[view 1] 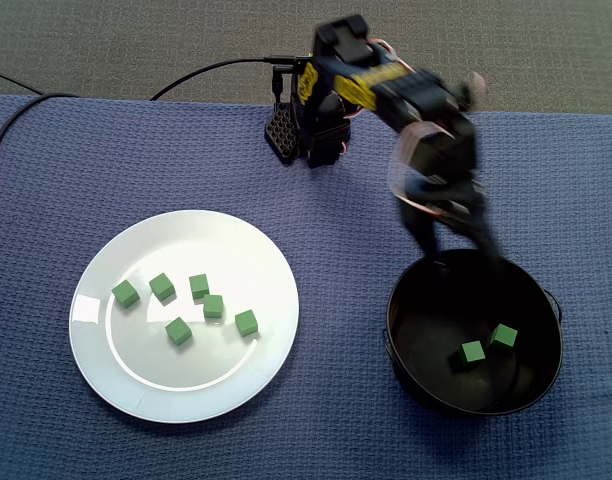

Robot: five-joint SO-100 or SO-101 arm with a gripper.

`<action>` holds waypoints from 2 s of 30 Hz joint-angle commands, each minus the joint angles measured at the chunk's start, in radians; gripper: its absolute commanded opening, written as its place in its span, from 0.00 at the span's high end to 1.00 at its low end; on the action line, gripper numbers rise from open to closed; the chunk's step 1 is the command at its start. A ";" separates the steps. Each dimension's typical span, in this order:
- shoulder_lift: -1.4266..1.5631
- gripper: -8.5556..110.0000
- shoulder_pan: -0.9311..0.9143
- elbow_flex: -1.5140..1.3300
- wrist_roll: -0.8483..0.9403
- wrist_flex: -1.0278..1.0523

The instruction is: Pick up the items on the white plate and put them in the black container.

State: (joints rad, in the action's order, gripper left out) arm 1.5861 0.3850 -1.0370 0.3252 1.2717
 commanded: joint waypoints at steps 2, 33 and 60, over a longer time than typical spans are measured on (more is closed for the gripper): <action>0.187 0.73 -0.367 0.051 -0.201 0.052; -0.380 0.67 -0.827 -0.172 0.390 0.087; -0.597 0.68 -0.663 -0.141 0.333 0.021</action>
State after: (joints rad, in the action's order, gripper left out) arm 0.9848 -0.2930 -1.2318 0.6550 1.3070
